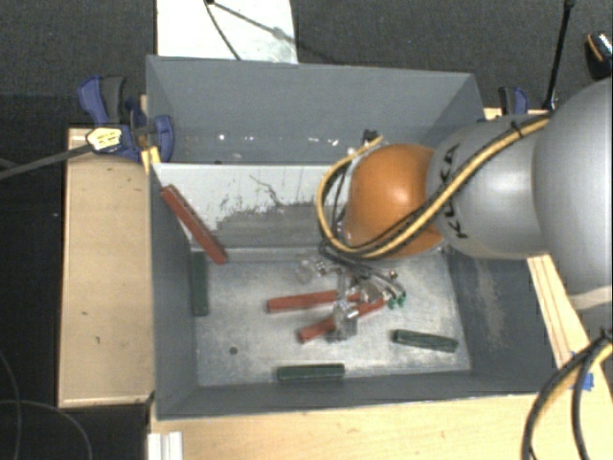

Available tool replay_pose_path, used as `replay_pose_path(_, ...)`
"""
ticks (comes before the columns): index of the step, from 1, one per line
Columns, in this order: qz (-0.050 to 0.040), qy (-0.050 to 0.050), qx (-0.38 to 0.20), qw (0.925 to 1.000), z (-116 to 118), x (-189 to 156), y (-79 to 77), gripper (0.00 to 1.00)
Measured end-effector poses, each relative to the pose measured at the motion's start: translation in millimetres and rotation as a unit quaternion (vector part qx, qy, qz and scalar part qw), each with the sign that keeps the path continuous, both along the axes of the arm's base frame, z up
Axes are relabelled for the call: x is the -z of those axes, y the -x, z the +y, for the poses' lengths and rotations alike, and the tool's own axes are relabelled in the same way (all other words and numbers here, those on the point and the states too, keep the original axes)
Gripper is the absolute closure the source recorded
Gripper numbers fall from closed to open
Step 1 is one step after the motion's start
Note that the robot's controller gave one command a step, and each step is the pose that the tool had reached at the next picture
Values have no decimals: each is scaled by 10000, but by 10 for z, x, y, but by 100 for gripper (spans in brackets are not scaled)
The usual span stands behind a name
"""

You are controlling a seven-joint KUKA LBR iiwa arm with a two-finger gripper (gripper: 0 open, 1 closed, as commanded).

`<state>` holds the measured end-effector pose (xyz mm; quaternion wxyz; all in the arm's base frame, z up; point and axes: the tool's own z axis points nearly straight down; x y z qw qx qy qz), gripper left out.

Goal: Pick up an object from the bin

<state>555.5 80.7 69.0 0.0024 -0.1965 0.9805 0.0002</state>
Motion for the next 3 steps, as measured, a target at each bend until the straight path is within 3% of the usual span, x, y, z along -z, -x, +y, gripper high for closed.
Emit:
replay_pose_path(1,6,-3,25,10000,4,-22,10,100)
replay_pose_path(2,-26,-8,-103,9999,213,-1060,214,100)
replay_pose_path(3,-33,-4,-287,9996,278,-2212,331,100)
